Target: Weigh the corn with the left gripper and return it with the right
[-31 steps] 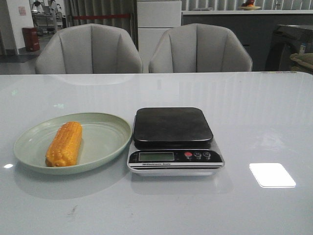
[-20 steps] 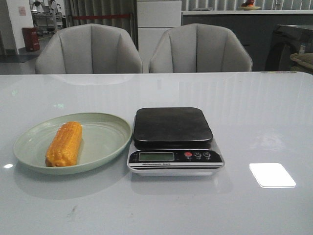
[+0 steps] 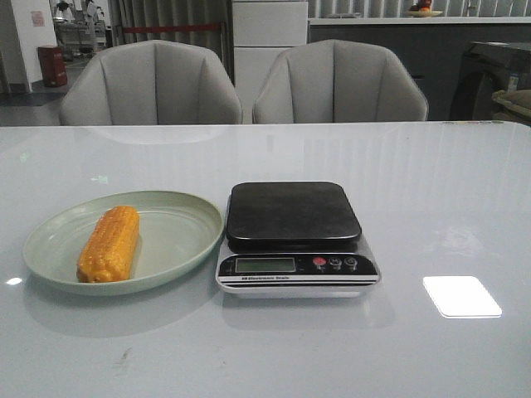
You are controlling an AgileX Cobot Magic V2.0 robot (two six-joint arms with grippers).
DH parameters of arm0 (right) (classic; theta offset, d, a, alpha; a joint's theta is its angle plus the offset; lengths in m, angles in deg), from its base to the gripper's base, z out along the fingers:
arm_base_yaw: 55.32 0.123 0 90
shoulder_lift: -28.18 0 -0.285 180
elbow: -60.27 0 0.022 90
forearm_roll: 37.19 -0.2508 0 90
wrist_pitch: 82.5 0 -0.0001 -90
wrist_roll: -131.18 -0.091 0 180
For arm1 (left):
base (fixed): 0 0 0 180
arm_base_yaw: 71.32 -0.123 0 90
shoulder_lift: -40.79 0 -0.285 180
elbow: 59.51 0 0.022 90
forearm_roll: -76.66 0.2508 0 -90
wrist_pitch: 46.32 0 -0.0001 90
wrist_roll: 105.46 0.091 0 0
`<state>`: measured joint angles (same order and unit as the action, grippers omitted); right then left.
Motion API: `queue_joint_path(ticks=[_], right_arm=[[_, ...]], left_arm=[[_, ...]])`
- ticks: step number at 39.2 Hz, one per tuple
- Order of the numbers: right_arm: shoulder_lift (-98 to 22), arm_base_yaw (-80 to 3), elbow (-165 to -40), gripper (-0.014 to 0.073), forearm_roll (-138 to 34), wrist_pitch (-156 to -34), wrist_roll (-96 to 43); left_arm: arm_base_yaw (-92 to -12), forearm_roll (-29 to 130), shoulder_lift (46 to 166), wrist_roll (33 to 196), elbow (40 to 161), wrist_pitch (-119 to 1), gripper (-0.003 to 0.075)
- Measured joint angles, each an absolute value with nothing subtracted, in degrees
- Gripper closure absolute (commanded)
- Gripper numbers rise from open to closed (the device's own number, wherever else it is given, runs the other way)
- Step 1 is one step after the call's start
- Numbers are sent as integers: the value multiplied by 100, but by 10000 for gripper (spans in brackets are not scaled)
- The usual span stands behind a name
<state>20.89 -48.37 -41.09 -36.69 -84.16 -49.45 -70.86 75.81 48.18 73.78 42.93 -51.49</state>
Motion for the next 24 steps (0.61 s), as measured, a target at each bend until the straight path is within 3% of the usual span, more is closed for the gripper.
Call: queue_joint_path(ticks=[16, 24], right_arm=[[2089, -4837, -4109, 431, -3669, -8416, -4945], [2089, -4837, -4109, 431, -3669, -8416, -4945]], left_arm=[[-7086, 7581, 4818, 7378, 4293, -4967, 606], [-7086, 7581, 4818, 7378, 4293, -3923, 606]])
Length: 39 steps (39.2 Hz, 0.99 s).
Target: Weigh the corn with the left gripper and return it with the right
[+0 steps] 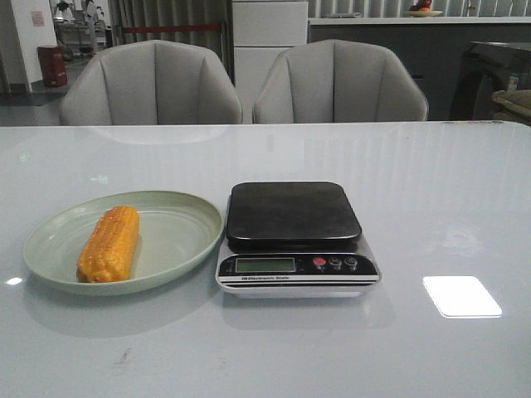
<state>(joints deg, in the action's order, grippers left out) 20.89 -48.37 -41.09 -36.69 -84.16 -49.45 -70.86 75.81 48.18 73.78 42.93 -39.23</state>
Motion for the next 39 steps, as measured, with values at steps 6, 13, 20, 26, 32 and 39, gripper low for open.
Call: queue_joint_path(ticks=[6, 13, 20, 26, 32, 39], right_arm=[[2089, -4837, -4109, 431, -3669, -8416, -4945], [2089, -4837, -4109, 431, -3669, -8416, -4945], [2089, -4837, -4109, 431, -3669, -8416, -4945], [2089, -4837, -4109, 431, -3669, -8416, -4945], [2089, -4837, -4109, 431, -3669, -8416, -4945], [2089, -4837, -4109, 431, -3669, -8416, -4945]], left_arm=[[-7086, 7581, 4818, 7378, 4293, -3122, 606], [-7086, 7581, 4846, 7378, 4726, -3604, 606], [-7086, 7581, 5447, 7378, 5723, -4755, 606], [-7086, 7515, 6180, 7378, 6513, -5862, 606], [-7086, 7295, 6771, 7378, 6864, -6678, 606], [-6997, 6935, 6955, 7378, 6864, -7355, 606]])
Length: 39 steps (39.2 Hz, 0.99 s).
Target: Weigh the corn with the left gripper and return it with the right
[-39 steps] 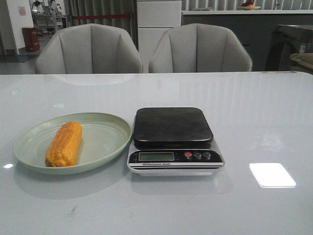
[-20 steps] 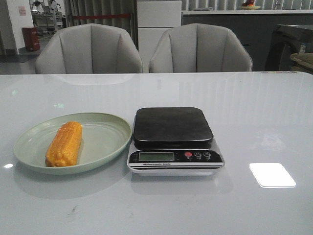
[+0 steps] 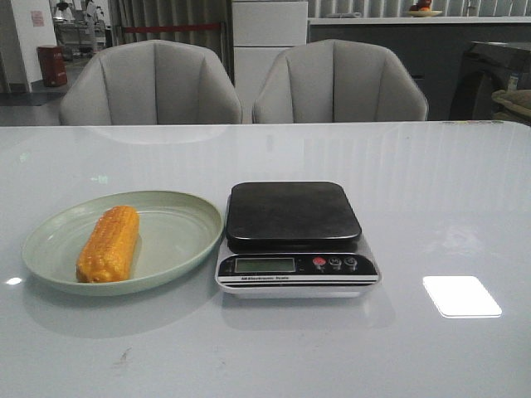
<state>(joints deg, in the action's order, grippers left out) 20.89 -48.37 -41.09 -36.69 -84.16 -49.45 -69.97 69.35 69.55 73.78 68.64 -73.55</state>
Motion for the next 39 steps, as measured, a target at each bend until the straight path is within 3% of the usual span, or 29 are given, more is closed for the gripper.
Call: queue_joint_path(ticks=[16, 19, 26, 29, 39], right_arm=[[2089, -4837, -4109, 431, -3669, -8416, -4945], [2089, -4837, -4109, 431, -3669, -8416, -4945], [2089, -4837, -4109, 431, -3669, -8416, -4945], [2089, -4837, -4109, 431, -3669, -8416, -4945], [2089, -4837, -4109, 431, -3669, -8416, -4945]], left_arm=[[-6508, 6982, 6968, 7364, 6482, -7170, 592], [-6486, 7000, 6968, 7357, 6482, -7170, 526], [-6486, 7022, 6986, 7357, 6523, -7170, 232], [-6486, 7022, 7024, 7357, 6608, -7207, 143], [-6368, 7003, 7808, 7357, 7251, -7729, 122]])
